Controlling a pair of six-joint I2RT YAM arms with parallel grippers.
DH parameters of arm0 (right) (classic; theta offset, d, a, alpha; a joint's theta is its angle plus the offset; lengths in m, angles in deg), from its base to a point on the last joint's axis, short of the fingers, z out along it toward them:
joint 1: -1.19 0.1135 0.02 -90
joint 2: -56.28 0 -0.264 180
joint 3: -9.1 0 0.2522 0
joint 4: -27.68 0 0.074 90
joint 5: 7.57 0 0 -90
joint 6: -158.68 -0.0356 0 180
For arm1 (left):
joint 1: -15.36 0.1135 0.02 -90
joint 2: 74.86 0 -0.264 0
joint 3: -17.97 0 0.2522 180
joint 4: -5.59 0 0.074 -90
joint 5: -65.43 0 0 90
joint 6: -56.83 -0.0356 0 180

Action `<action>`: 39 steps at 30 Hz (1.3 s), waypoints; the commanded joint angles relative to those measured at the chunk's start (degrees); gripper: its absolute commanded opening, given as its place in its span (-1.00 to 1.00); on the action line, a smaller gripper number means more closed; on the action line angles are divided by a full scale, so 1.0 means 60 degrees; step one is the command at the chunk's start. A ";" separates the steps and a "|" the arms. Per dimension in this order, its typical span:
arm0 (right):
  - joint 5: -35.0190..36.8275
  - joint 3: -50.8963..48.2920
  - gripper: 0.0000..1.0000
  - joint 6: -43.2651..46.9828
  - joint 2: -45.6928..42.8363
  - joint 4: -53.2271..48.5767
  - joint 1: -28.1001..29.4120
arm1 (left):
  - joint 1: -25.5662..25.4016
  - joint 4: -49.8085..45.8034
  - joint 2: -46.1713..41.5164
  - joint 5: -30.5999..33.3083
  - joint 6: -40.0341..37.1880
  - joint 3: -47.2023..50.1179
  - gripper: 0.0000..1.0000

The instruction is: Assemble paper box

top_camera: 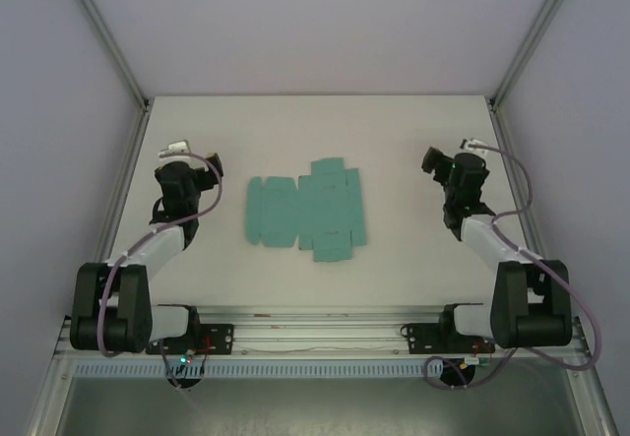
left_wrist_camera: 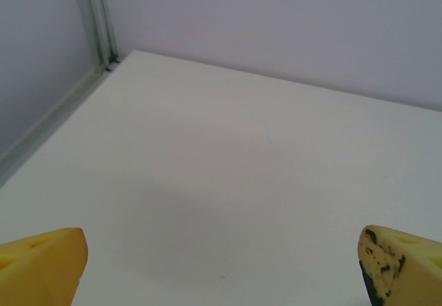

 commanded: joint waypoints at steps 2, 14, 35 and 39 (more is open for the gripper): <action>0.0190 0.1164 0.91 -0.0979 -0.0075 -0.3259 0.0945 | -0.0392 -0.2548 -0.0517 -0.1434 0.1122 -0.0623 1.00; -0.2506 0.3157 0.08 -0.2179 0.2581 -0.4701 0.4641 | -0.1268 -0.4604 0.0222 -0.3544 0.2049 -0.1031 0.99; -0.2505 0.2328 -0.15 -0.3078 0.5250 -0.3314 0.4692 | -0.1257 -0.2000 0.2694 -0.7264 0.2844 -0.0679 0.80; -0.2612 0.2134 -0.16 -0.3246 0.5282 -0.3077 0.4635 | -0.1242 -0.0917 0.3126 -0.7976 0.3510 -0.0533 0.45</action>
